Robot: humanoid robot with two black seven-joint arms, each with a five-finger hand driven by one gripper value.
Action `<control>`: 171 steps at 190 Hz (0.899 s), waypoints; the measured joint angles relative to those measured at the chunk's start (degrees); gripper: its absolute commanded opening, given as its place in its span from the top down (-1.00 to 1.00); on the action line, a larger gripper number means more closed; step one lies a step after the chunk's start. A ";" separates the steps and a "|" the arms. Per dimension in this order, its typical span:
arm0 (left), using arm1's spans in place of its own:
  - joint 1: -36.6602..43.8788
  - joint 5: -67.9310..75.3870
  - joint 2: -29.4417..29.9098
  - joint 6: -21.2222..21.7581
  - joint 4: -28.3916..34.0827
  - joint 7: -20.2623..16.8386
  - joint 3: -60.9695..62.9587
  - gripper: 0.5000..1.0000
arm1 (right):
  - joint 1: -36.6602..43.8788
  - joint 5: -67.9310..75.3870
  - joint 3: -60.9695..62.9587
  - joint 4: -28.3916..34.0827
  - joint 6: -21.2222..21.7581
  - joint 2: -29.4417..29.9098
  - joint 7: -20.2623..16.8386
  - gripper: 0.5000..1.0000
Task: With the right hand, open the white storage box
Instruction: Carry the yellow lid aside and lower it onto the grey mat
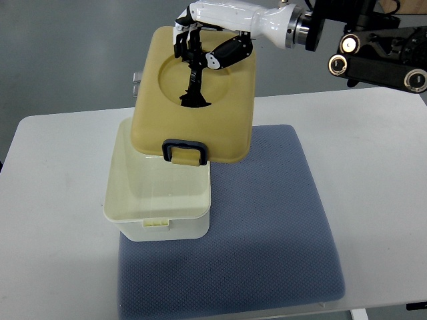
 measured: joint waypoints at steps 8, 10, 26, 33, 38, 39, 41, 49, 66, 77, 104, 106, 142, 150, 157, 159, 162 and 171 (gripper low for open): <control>0.01 0.00 0.00 -0.01 0.00 0.00 0.00 -1.00 | -0.36 -0.18 -0.14 1.04 0.68 -2.21 0.05 1.00; 0.01 0.00 0.00 -0.01 0.00 0.00 0.00 -1.00 | -0.46 -0.24 -0.18 1.28 0.86 -2.76 0.06 1.00; 0.02 0.00 0.00 -0.01 0.02 0.00 0.00 -1.00 | -1.84 -1.25 -0.35 2.70 2.89 -7.12 0.21 1.00; 0.02 0.00 0.00 -0.01 0.04 0.00 0.00 -1.00 | -2.70 -2.03 -0.38 3.03 4.02 -8.86 0.38 1.00; 0.02 0.00 0.00 -0.01 0.05 0.00 0.01 -1.00 | -3.34 -2.64 -0.40 3.16 4.80 -9.99 0.56 1.00; 0.01 0.00 0.00 -0.01 0.05 0.00 0.02 -1.00 | -3.48 -2.77 -0.40 3.19 4.94 -10.21 0.61 1.00; 0.01 0.00 0.00 -0.01 0.05 0.00 0.02 -1.00 | -3.77 -3.02 -0.40 3.22 5.22 -10.62 0.71 1.00; 0.00 0.00 0.00 -0.01 0.05 0.00 0.07 -1.00 | -5.06 -4.02 -0.40 3.32 6.18 -12.11 1.09 1.00; -0.01 0.00 0.00 -0.01 -0.01 0.32 0.16 -1.00 | -8.69 -6.14 -0.41 3.33 7.12 -14.43 1.66 1.00; -0.01 0.00 0.00 0.00 -0.07 0.81 0.17 -1.00 | -11.07 -7.51 -0.41 3.09 7.18 -15.15 1.81 1.00; 0.00 0.00 0.00 0.01 -0.11 1.61 0.18 -1.00 | -17.25 -10.74 -0.30 1.88 6.58 -15.44 1.90 0.81; 0.00 0.00 0.00 0.01 -0.12 1.65 0.18 -1.00 | -17.66 -10.88 -0.28 1.73 6.49 -15.39 1.91 0.79; -0.02 0.00 0.00 0.01 -0.12 1.84 0.13 -1.00 | -24.34 -11.74 0.01 -1.76 2.92 -11.74 1.96 0.14; -0.02 0.00 0.00 0.01 -0.12 1.84 0.14 -1.00 | -25.38 -11.77 0.04 -2.54 2.26 -10.60 1.96 -0.02; 0.00 0.00 0.00 0.01 -0.12 1.84 0.14 -1.00 | -26.34 -11.81 0.06 -3.17 1.83 -9.75 1.96 -0.09; 0.00 0.00 0.00 0.01 -0.12 1.85 0.14 -1.00 | -26.61 -11.82 0.06 -3.34 1.74 -9.52 1.96 -0.11; 0.00 0.00 0.00 0.01 -0.12 1.85 0.14 -1.00 | -27.14 -11.83 0.06 -3.67 1.59 -9.09 1.96 -0.15; 0.00 0.00 0.00 0.01 -0.12 1.85 0.14 -1.00 | -28.11 -11.85 0.06 -4.31 1.41 -8.19 1.96 -0.33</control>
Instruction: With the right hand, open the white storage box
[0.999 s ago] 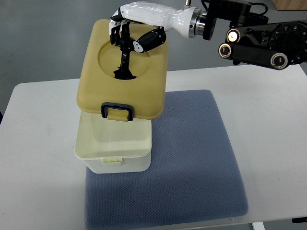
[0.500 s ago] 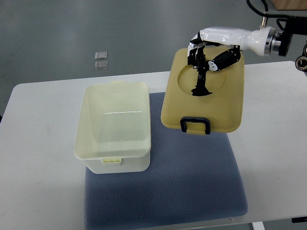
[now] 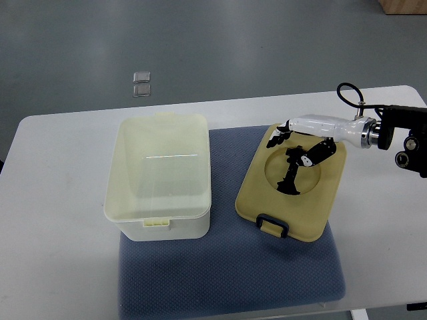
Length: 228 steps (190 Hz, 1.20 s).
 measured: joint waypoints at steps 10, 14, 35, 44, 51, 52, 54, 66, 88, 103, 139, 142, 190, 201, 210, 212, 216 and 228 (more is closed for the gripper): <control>-0.01 0.00 0.00 0.00 0.00 0.00 -0.01 -1.00 | -0.79 0.00 0.00 -0.42 -0.09 0.83 0.00 -0.48; -0.02 0.00 0.00 0.00 0.00 0.00 -0.02 -1.00 | -1.09 0.00 0.00 -0.55 -0.09 1.18 0.00 -0.52; -0.02 0.00 0.00 0.00 0.00 0.00 -0.04 -1.00 | -1.57 -0.02 0.00 -0.72 -0.11 1.80 0.00 -0.62; -0.01 0.00 0.00 0.00 0.00 0.00 -0.05 -1.00 | -1.56 -0.08 -0.10 -0.73 0.06 1.66 0.00 -0.65; 0.00 0.00 0.00 0.00 0.00 0.00 -0.05 -1.00 | -1.50 -0.27 -0.29 -0.72 0.25 1.36 0.02 -0.65; 0.00 0.00 0.00 0.00 0.00 0.00 -0.05 -1.00 | -1.49 -0.31 -0.32 -0.71 0.29 1.29 0.03 -0.65; 0.00 0.00 0.00 0.00 0.00 0.00 -0.05 -1.00 | -1.41 -0.46 -0.39 -0.70 0.40 1.06 0.04 -0.65; 0.00 0.00 0.00 0.00 0.00 0.00 -0.10 -1.00 | -0.89 -1.44 -0.50 -0.57 1.30 -0.69 0.07 -0.65; -0.01 0.00 0.00 0.00 0.00 0.00 -0.13 -1.00 | 2.84 -2.53 -0.08 0.10 5.79 -5.94 0.08 -0.65; 0.00 0.00 0.00 0.00 0.00 0.00 -0.14 -1.00 | 7.17 -1.99 0.71 0.60 9.78 -9.60 0.23 -0.65; -0.02 0.00 0.00 0.01 -0.01 0.00 -0.03 -1.00 | 9.88 8.79 14.81 0.73 13.81 -13.80 -0.21 -0.64; -0.01 0.00 0.00 0.01 -0.02 0.01 -0.01 -1.00 | 9.76 10.44 16.23 0.69 13.80 -13.80 -0.43 -0.65; 0.00 0.00 0.00 0.00 -0.10 0.14 0.03 -1.00 | 3.51 51.46 33.47 -1.60 5.79 -6.32 -10.53 -0.65; 0.00 0.00 0.00 -0.01 -0.10 0.15 0.00 -1.00 | 1.56 61.41 35.92 -3.51 1.65 -3.47 -11.87 -0.65; -0.01 0.00 0.00 -0.05 -0.10 0.17 -0.03 -1.00 | -0.19 69.51 37.62 -5.40 -1.03 -0.92 -12.21 -0.66; -0.02 0.00 0.00 -0.05 -0.10 0.17 -0.03 -1.00 | -0.81 72.23 38.20 -5.99 -1.61 -0.18 -12.21 -0.68; -0.02 0.00 0.00 -0.06 -0.10 0.18 -0.03 -1.00 | -1.69 75.83 39.10 -6.76 -2.17 0.81 -12.21 -0.71; -0.01 0.00 0.00 -0.09 -0.14 0.18 -0.04 -1.00 | -4.95 83.87 42.35 -8.64 -2.22 3.39 -12.13 -0.72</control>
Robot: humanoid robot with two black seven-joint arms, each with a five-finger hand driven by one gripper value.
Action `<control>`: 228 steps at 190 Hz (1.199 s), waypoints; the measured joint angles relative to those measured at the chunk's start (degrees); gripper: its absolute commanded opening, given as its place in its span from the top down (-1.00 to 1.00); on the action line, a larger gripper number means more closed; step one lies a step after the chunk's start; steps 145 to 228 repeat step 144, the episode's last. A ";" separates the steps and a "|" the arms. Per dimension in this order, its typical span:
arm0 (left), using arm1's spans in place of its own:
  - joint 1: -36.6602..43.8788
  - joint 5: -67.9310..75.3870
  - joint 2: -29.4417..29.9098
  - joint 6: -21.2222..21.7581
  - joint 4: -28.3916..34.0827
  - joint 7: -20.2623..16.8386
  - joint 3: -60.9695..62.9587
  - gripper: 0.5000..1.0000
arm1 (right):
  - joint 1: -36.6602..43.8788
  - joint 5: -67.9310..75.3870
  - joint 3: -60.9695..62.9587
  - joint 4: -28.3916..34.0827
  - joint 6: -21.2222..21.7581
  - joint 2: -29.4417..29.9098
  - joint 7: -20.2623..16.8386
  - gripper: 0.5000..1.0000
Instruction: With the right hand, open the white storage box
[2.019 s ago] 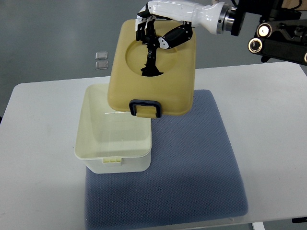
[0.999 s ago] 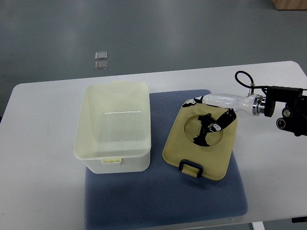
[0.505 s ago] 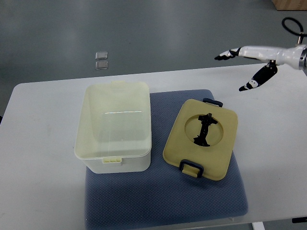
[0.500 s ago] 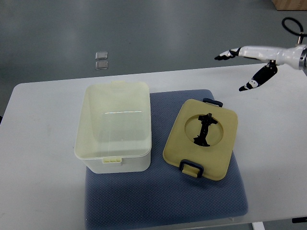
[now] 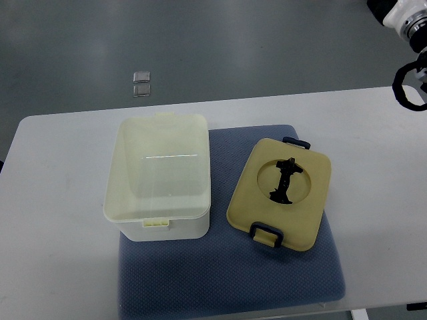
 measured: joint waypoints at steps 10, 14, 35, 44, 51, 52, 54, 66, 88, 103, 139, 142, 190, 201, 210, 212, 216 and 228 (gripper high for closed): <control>0.01 0.00 0.00 0.00 -0.02 0.00 0.00 -1.00 | -3.21 3.85 3.39 -0.95 1.87 1.90 0.27 -0.72; 0.01 0.00 0.00 0.00 -0.02 0.00 0.00 -1.00 | -4.65 4.78 4.87 -1.23 3.10 2.74 0.50 -0.72; 0.00 0.00 0.00 0.00 -0.04 0.00 -0.01 -1.00 | -11.83 6.29 10.62 -2.60 12.35 7.62 2.04 -0.73; -0.01 0.00 0.00 0.00 -0.04 0.00 -0.01 -1.00 | -13.65 6.27 11.55 -3.59 16.09 9.11 2.58 -0.73; -0.01 0.00 0.00 0.00 -0.04 0.00 -0.01 -1.00 | -14.75 6.08 11.93 -4.88 18.88 10.10 2.93 -0.73; -0.01 0.00 0.00 0.00 -0.04 0.00 -0.01 -1.00 | -14.85 6.04 11.96 -5.08 19.18 10.20 2.96 -0.73; 0.00 0.00 0.00 0.00 -0.04 0.00 -0.01 -1.00 | -15.06 5.95 12.00 -5.48 19.75 10.40 3.01 -0.73; 0.02 0.00 0.00 0.00 -0.04 0.00 0.00 -1.00 | -15.91 5.18 12.07 -8.16 22.20 11.38 3.24 -0.73; -0.01 0.00 0.00 0.00 -0.04 0.00 0.00 -1.00 | -16.31 1.31 11.93 -14.46 23.57 15.39 3.40 -0.73; 0.00 0.00 0.00 0.00 -0.04 0.00 0.01 -1.00 | -16.33 -1.00 12.16 -16.49 23.73 16.62 3.45 -0.73; -0.01 0.00 0.00 0.00 -0.04 0.00 0.05 -1.00 | -16.38 -3.97 12.02 -17.38 23.63 17.33 4.23 -0.73; -0.01 0.00 0.00 0.00 -0.04 0.00 0.06 -1.00 | -16.38 -4.36 12.01 -17.39 23.59 17.35 4.34 -0.73; -0.01 0.00 0.00 0.00 -0.04 0.00 0.06 -1.00 | -16.38 -4.54 12.01 -17.40 23.57 17.36 4.39 -0.73; -0.01 0.00 0.00 0.00 -0.04 0.00 0.06 -1.00 | -16.38 -4.54 12.01 -17.40 23.57 17.36 4.39 -0.73; -0.01 0.00 0.00 0.00 -0.04 0.00 0.06 -1.00 | -16.38 -4.54 12.01 -17.40 23.57 17.36 4.39 -0.73; -0.01 0.00 0.00 0.00 -0.04 0.00 0.06 -1.00 | -16.38 -4.54 12.01 -17.40 23.57 17.36 4.39 -0.73; -0.01 0.00 0.00 0.00 -0.04 0.00 0.06 -1.00 | -16.38 -4.54 12.01 -17.40 23.57 17.36 4.39 -0.73; -0.01 0.00 0.00 0.00 -0.04 0.00 0.06 -1.00 | -16.38 -4.54 12.01 -17.40 23.57 17.36 4.39 -0.73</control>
